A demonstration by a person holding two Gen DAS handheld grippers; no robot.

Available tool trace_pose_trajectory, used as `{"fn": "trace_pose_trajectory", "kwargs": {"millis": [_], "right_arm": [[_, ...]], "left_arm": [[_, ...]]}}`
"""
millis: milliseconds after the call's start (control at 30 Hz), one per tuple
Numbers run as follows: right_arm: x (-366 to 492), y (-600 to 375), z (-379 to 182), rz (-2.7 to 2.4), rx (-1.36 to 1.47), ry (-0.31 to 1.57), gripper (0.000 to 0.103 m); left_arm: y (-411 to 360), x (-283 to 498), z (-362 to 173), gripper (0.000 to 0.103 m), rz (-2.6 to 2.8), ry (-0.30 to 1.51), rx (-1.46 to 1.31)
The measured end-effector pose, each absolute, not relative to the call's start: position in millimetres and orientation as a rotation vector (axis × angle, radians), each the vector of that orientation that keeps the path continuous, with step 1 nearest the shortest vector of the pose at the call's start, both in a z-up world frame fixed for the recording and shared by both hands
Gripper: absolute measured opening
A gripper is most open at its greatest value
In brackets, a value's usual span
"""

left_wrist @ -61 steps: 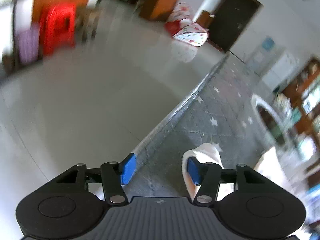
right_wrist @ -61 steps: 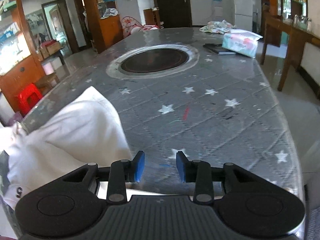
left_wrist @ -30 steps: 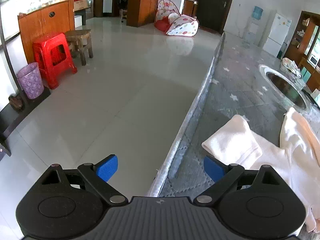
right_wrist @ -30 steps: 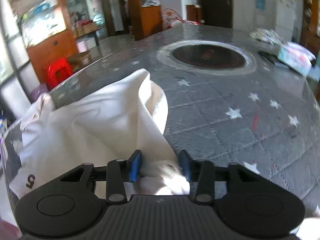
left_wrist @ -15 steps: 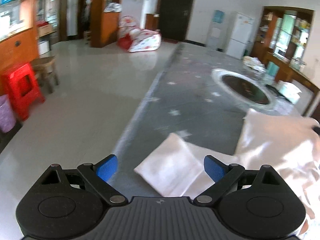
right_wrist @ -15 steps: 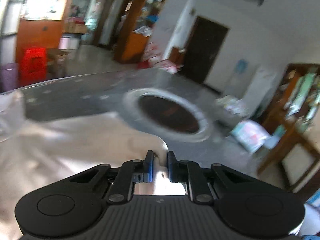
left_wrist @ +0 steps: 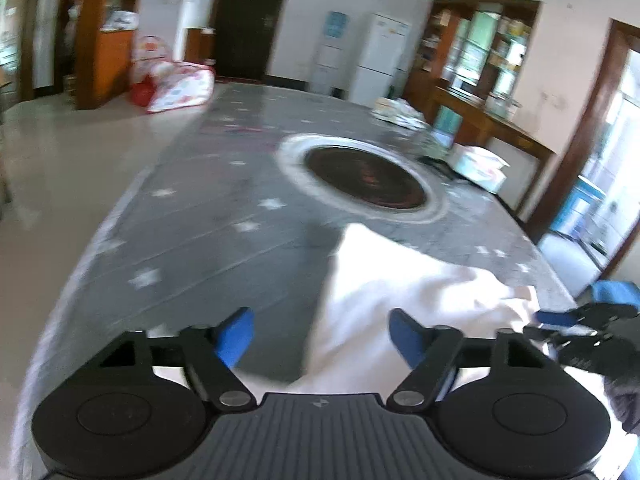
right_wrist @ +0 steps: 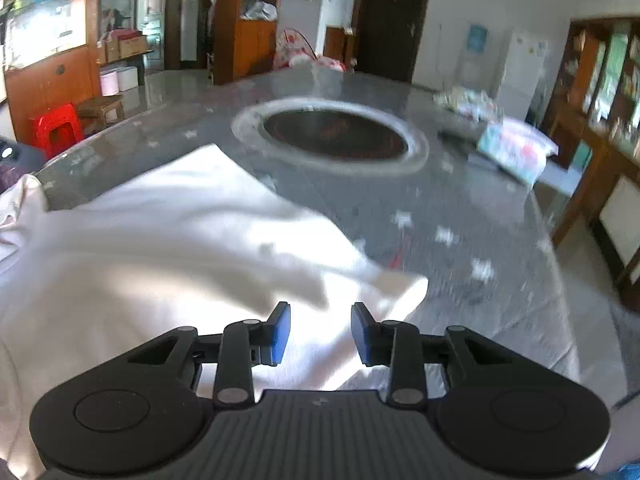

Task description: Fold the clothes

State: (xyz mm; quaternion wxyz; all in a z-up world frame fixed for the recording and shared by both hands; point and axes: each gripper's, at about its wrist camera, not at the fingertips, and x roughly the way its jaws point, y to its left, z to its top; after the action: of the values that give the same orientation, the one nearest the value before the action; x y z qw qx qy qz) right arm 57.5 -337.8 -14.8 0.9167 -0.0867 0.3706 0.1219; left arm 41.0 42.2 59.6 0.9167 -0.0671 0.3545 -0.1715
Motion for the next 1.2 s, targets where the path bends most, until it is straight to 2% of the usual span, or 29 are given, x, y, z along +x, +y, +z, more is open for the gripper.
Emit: {"fn": "trace_pose_trajectory", "kwargs": {"millis": [167, 300, 400, 433, 567, 633, 667, 900, 1200], "right_arm": [[67.6, -349.4, -21.5, 0.241, -0.095, 0.764, 0.044], [74.8, -353.5, -22.6, 0.246, -0.082, 0.757, 0.045], [83.3, -356.7, -23.5, 0.248, -0.077, 0.753, 0.047], [87.6, -357.1, -24.3, 0.247, -0.078, 0.752, 0.047], [104.4, -358.1, -25.6, 0.238, -0.077, 0.744, 0.047], [115.5, -357.5, -26.6, 0.235, -0.079, 0.740, 0.047], [121.1, -356.8, -27.1, 0.233, -0.083, 0.736, 0.047], [158.5, -352.6, -25.5, 0.221, -0.073, 0.716, 0.046], [145.7, -337.0, -26.9, 0.295, -0.133, 0.751, 0.046]], "left_arm": [[-2.4, 89.8, 44.4, 0.058, -0.458, 0.777, -0.136], [-25.2, 125.4, 26.7, 0.045, -0.481, 0.817, -0.144], [-33.0, 146.5, 14.1, 0.042, -0.467, 0.832, -0.151], [-34.5, 151.8, 10.9, 0.036, -0.458, 0.829, -0.146], [-34.3, 168.3, 6.5, 0.025, -0.394, 0.797, -0.118], [-31.7, 176.2, 5.2, 0.012, -0.346, 0.789, -0.112], [-30.0, 178.9, 4.5, 0.010, -0.323, 0.782, -0.105], [-23.3, 187.9, 1.8, 0.008, -0.216, 0.748, -0.096], [-22.1, 194.3, 3.7, 0.009, -0.203, 0.755, -0.091]]}}
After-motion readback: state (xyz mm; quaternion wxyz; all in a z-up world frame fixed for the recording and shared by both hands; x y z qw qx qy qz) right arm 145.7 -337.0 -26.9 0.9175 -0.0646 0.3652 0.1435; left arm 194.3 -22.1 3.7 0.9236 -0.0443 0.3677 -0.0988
